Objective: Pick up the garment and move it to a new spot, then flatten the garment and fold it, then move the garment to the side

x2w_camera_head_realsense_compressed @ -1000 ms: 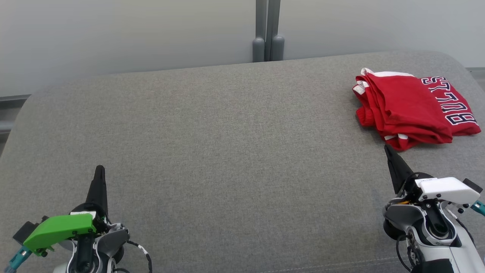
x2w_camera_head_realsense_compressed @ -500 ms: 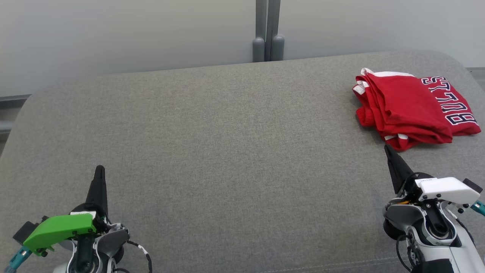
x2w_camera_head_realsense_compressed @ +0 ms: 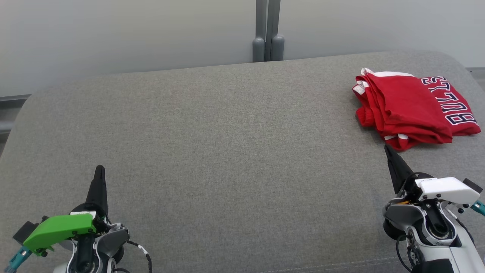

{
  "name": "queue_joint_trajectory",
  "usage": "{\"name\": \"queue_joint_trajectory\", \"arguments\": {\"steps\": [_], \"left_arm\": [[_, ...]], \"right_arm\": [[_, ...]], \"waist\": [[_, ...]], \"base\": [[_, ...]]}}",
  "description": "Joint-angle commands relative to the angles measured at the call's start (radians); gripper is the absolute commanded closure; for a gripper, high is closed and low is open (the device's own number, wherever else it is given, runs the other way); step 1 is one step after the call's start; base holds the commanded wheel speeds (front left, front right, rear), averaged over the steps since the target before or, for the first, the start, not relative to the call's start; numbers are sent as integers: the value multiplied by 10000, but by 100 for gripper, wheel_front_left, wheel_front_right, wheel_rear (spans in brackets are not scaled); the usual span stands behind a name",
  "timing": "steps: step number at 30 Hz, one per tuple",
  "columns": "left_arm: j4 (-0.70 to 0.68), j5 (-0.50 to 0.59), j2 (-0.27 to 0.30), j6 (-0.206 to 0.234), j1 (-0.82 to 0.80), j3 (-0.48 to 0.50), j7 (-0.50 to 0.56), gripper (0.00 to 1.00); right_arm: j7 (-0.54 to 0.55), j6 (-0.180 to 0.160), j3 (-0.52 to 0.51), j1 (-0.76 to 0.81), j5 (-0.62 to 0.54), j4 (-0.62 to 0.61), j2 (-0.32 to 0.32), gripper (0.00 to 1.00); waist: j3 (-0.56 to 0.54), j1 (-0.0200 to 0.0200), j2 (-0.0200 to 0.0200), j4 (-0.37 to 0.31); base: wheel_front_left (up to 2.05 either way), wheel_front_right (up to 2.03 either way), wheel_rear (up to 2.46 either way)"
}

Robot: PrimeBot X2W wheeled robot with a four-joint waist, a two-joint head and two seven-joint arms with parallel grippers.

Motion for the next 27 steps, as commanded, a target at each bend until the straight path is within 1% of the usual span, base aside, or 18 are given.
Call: {"name": "queue_joint_trajectory", "arguments": {"steps": [1, 27], "left_arm": [[18, 6, 48, -44, -119, 25, 1, 100], [17, 5, 48, -44, -118, 25, 1, 100]], "right_arm": [[45, 4, -14, -29, 52, 7, -49, 100], [44, 4, -13, -29, 53, 7, -49, 100]], "waist": [[0, 0, 0, 0], [0, 0, 0, 0]], "base": [[0, 0, 0], [0, 0, 0]]}}
